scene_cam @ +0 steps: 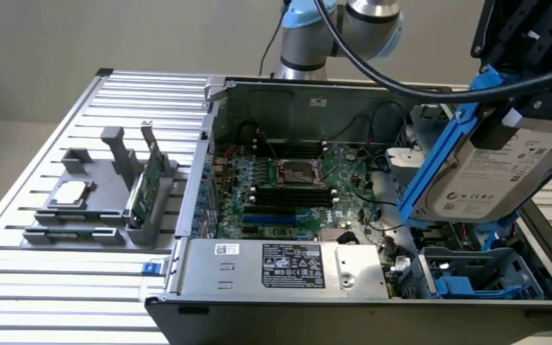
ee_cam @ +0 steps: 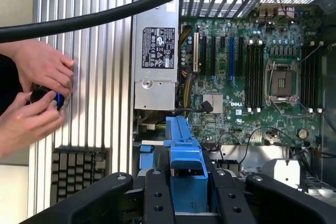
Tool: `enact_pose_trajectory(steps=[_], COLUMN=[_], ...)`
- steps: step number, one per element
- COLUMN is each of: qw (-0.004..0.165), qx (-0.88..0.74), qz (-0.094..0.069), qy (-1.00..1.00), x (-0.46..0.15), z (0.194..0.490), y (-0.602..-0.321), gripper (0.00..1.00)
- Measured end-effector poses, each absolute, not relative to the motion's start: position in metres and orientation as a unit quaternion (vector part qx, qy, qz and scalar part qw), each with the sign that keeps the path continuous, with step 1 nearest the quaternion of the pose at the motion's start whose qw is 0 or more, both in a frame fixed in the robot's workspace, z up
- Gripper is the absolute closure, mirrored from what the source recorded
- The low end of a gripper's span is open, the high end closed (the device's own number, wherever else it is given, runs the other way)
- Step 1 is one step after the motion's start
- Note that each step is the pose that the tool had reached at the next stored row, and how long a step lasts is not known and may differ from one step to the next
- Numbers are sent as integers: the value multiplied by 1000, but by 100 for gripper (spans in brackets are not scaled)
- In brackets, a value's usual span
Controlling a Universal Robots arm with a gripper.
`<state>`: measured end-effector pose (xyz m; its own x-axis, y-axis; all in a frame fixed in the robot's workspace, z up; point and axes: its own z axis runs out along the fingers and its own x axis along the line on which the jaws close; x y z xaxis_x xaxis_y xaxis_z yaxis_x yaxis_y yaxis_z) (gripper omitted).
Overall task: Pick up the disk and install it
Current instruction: 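Pick up the disk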
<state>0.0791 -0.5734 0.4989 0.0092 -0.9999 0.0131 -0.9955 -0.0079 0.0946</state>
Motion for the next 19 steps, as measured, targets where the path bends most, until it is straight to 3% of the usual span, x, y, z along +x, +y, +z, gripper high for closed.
enact_pose_trajectory(steps=[19], qw=[27], qx=[710], qz=[-40], qy=[-703], x=[124], z=[480], y=[-594], gripper=[67])
